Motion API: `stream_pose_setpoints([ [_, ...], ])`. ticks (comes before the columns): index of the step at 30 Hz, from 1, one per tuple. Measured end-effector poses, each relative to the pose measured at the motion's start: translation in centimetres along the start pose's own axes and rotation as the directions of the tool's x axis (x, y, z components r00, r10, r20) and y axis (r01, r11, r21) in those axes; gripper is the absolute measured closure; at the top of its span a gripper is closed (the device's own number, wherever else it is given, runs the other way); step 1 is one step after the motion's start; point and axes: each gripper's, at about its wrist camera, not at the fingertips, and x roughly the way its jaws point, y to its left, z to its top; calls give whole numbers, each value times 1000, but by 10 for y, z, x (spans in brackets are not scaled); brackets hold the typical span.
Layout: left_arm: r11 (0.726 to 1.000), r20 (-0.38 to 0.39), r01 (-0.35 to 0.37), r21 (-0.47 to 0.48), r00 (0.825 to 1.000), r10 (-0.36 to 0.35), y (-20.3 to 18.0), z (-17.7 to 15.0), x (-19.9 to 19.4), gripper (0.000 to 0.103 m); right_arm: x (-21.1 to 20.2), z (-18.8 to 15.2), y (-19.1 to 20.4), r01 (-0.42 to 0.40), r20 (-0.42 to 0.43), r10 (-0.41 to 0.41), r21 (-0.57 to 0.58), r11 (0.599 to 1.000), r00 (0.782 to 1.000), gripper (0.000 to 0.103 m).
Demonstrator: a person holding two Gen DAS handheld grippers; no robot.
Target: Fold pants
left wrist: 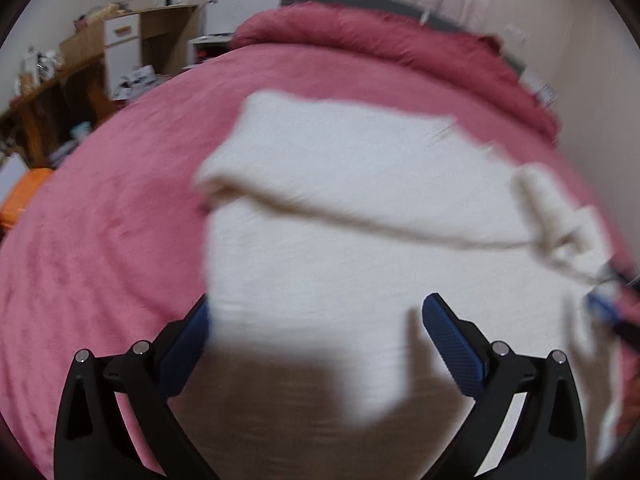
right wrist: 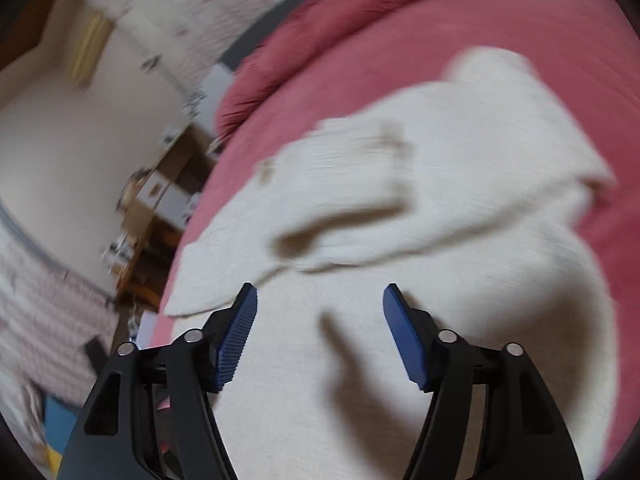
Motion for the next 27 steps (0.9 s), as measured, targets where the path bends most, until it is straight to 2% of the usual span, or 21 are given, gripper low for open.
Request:
stream_pose_setpoints([
  [2,999,29,19,40,999,-20,-30,10,-8,2,-10,0,-21,21,48,-23,38,999,999,45],
  [4,994,20,44,100,999,-46,-63,18,-6,2,-14,6,-39,18,86,-25,79,997,996,45],
  [6,984,21,62,168,998,-66,-95,23,-2,2,-18,10,-59,-55,116,36,172,983,993,45],
  [8,959,25,93,267,994,-104,-126,26,1,2,-19,11,-73,-124,129,93,257,959,987,45],
  [11,880,78,53,472,992,-102,-183,23,6,2,-17,12,-78,-177,131,143,311,934,981,45],
  [12,859,83,48,509,991,-104,-194,21,9,2,-19,13,-78,-182,136,146,305,935,980,46],
  [14,794,88,20,607,992,-92,-222,17,20,2,-21,14,-81,-198,146,160,306,931,976,45],
  [16,755,104,-29,655,993,-53,-237,18,32,2,-22,16,-83,-225,154,183,318,921,971,45],
  [18,732,97,-59,679,995,-9,-248,21,49,3,-21,15,-84,-238,158,194,335,912,968,45],
  [20,746,104,-80,661,994,14,-250,27,59,7,-20,18,-86,-257,165,211,351,900,964,45],
  [21,771,78,-51,634,997,2,-248,33,64,21,-20,19,-86,-257,164,211,352,900,964,45],
  [22,800,37,-5,600,999,-22,-246,39,68,44,-19,21,-86,-256,165,210,350,901,964,45],
  [23,818,17,13,575,999,-27,-243,43,70,53,-20,22,-87,-256,165,209,351,901,964,45],
  [24,849,5,30,528,999,-39,-239,48,69,64,-19,21,-87,-255,162,209,352,901,964,45],
  [25,870,1,58,490,998,-67,-233,48,66,80,-19,21,-84,-254,161,209,353,901,965,45],
  [27,902,21,75,426,996,-92,-219,58,59,97,-19,21,-83,-258,167,212,347,902,963,45],
])
